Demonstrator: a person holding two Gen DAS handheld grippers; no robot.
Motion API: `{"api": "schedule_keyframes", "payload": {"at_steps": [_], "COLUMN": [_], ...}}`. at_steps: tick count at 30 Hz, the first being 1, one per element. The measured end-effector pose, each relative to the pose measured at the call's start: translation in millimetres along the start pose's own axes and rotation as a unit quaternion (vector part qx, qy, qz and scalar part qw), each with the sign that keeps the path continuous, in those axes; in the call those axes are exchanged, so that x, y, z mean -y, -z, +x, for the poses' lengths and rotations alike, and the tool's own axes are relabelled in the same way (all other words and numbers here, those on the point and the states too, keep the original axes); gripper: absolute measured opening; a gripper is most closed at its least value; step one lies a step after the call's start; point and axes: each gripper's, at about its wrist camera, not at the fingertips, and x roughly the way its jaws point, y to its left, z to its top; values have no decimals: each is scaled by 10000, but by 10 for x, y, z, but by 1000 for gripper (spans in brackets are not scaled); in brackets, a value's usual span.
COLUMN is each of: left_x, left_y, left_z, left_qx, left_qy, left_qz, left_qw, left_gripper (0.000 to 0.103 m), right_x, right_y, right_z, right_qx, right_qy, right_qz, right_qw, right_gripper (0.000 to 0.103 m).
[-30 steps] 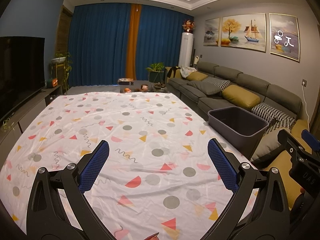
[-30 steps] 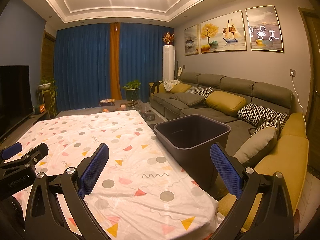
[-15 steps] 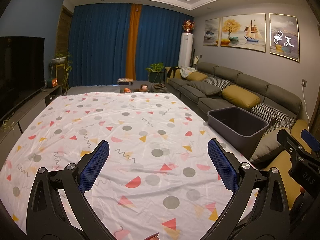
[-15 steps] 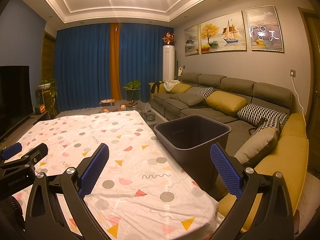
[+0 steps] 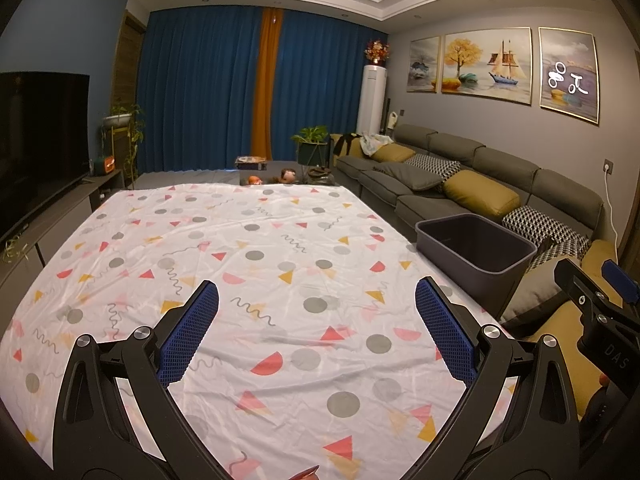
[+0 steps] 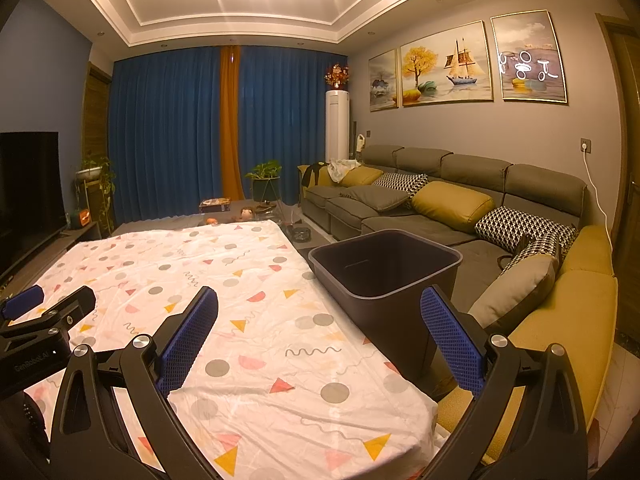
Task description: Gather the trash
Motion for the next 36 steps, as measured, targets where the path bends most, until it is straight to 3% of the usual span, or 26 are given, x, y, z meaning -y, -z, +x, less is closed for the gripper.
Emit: {"api": "schedule_keyframes", "payload": {"at_steps": [36], "left_x": [-28], "left_y": [44], "left_z": [-38], "left_qx": [46], "left_qy": [77], "left_qz": [-37], "left_qw": [10000], "left_gripper": [97], "right_x": [-1], "right_y": [1], "right_z": [-3], "right_qx": [-14], "right_qy": [-6], "right_qz": [3], "right_qw": [10000], "right_gripper": [97]}}
